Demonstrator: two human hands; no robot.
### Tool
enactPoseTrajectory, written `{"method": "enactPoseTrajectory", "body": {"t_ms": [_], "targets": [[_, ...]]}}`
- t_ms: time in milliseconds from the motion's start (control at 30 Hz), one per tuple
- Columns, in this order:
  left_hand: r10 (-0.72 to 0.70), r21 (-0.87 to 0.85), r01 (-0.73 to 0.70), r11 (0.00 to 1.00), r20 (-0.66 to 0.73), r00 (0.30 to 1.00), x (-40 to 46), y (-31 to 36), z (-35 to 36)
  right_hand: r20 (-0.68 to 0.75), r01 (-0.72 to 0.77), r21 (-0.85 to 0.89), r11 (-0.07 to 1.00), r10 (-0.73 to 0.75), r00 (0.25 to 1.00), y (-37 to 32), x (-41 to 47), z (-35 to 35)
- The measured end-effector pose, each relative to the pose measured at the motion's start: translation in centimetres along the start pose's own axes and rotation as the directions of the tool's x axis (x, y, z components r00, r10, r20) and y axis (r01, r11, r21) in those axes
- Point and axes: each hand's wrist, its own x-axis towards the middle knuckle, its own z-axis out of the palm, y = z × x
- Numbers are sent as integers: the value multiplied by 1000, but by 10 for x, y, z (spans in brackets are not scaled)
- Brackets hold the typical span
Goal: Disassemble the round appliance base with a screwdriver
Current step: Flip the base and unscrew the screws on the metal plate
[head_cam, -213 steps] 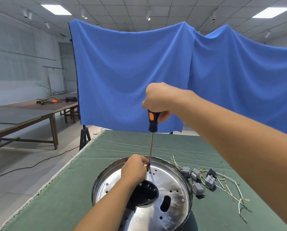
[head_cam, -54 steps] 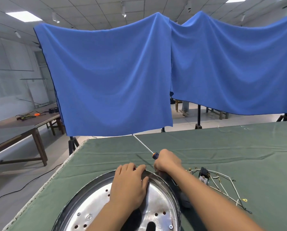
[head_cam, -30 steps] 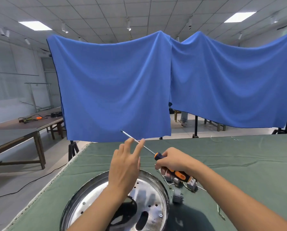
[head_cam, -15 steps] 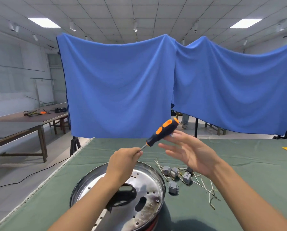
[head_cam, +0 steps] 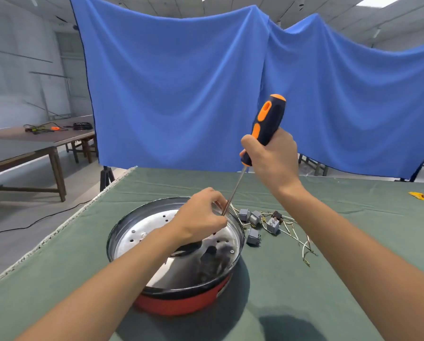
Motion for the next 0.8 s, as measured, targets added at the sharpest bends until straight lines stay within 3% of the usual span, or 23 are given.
{"method": "enactPoseTrajectory", "body": {"t_ms": [200,800], "targets": [[-58,-33,66,997,201,978,-3,-11,18,12,26,-57,998,-26,1000,1,4,-5],[-67,-28,74,997,195,979,-8,-11,21,24,66,-133,989,-63,998,17,0,-6]]}}
